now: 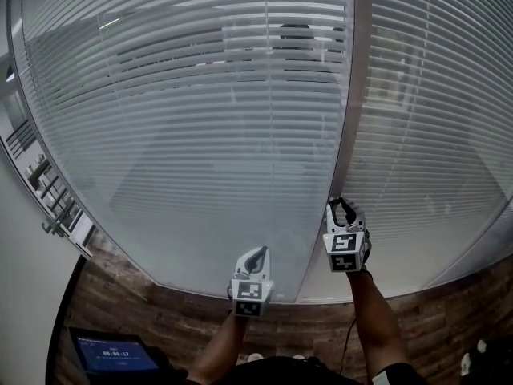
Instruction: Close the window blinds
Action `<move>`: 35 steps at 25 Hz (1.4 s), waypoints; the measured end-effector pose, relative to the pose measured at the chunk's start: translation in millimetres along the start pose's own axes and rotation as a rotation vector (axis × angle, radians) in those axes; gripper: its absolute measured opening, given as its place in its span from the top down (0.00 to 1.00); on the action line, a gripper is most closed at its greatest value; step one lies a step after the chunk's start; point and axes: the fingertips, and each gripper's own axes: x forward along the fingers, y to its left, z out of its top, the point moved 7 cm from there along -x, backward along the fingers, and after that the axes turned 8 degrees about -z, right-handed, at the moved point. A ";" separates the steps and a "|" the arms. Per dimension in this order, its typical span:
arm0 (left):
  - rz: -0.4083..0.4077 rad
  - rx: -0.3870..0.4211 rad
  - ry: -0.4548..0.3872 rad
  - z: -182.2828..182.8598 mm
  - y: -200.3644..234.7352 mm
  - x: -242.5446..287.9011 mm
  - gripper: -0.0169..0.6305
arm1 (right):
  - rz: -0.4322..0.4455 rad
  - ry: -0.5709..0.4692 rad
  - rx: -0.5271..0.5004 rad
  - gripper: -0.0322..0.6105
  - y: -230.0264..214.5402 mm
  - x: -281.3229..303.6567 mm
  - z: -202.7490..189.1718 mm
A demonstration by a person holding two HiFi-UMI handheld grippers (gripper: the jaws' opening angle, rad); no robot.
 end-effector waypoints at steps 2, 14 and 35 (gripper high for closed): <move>-0.005 0.015 0.008 0.0 -1.3 0.5 0.98 | 0.009 -0.004 -0.093 0.76 0.4 -0.1 2.5; 0.015 0.023 -0.001 -0.2 2.8 -0.9 0.98 | 0.033 -0.023 -0.634 0.76 7.7 4.6 -2.0; -0.002 0.004 0.015 3.3 -2.0 -0.9 0.98 | 0.049 -0.065 -1.128 0.76 15.8 5.0 -4.9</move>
